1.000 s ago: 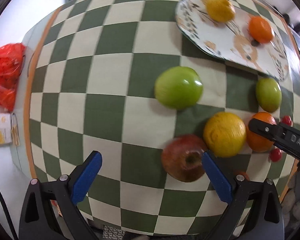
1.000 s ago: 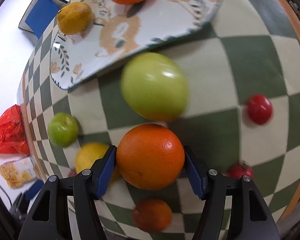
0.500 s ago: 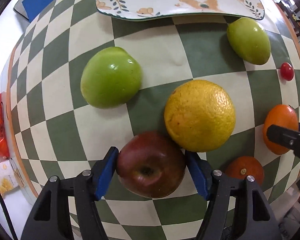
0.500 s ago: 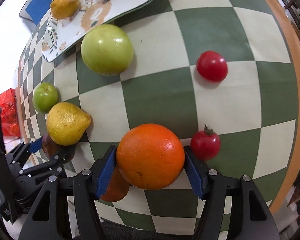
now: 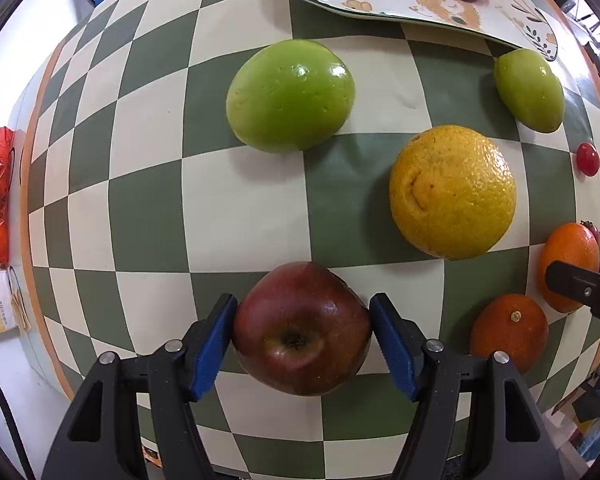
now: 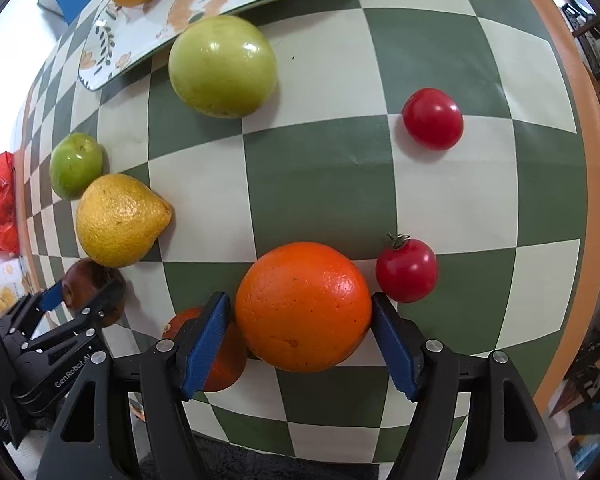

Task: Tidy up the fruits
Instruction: 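Grasp the orange with the right tool while the left tool grasps the red apple, then place the orange on the plate with the right tool while the left places the apple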

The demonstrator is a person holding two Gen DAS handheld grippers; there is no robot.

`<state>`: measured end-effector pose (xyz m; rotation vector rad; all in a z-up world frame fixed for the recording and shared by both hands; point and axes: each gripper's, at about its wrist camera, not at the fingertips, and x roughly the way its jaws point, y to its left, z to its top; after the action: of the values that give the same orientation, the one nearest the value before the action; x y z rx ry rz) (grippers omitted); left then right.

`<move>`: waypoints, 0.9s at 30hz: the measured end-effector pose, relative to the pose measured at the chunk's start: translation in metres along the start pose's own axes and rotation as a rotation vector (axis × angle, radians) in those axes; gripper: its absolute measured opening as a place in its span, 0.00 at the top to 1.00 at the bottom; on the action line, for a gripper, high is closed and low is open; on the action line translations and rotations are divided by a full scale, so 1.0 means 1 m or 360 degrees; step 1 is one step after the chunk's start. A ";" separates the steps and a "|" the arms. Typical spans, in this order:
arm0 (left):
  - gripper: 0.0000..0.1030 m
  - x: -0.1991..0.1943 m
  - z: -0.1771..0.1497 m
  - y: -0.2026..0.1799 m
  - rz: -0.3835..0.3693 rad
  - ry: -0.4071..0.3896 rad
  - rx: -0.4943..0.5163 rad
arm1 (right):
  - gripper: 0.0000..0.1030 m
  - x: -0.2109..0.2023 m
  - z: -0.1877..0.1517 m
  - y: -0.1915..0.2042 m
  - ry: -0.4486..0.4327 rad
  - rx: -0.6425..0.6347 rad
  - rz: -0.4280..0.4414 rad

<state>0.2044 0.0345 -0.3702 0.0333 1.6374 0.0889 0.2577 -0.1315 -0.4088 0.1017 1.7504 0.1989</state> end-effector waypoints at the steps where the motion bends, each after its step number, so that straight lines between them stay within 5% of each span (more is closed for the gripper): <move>1: 0.36 -0.001 -0.001 0.000 -0.0011 0.0000 -0.0009 | 0.33 0.000 -0.002 0.001 -0.0006 -0.0012 -0.0022; 4: 0.36 -0.014 -0.005 0.016 -0.0056 -0.0013 -0.0041 | 0.34 -0.003 -0.007 0.007 -0.0036 -0.0038 -0.0034; 10: 0.36 -0.088 0.017 0.030 -0.0263 -0.0172 -0.0125 | 0.34 -0.058 -0.002 0.001 -0.0223 -0.0006 0.0162; 15: 0.36 -0.135 0.105 0.035 -0.0339 -0.0319 -0.0126 | 0.34 -0.105 0.057 0.014 -0.0386 -0.0053 0.0277; 20: 0.35 -0.103 0.190 0.047 -0.0339 -0.0214 -0.0164 | 0.34 -0.106 0.123 0.036 -0.0413 -0.0103 0.0285; 27: 0.35 -0.051 0.236 0.057 -0.0349 0.0025 -0.0246 | 0.34 -0.059 0.183 0.074 -0.0300 -0.0154 0.0348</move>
<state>0.4414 0.0965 -0.3301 -0.2652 1.6353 0.0478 0.4456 -0.0557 -0.3706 0.2341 1.5378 0.4199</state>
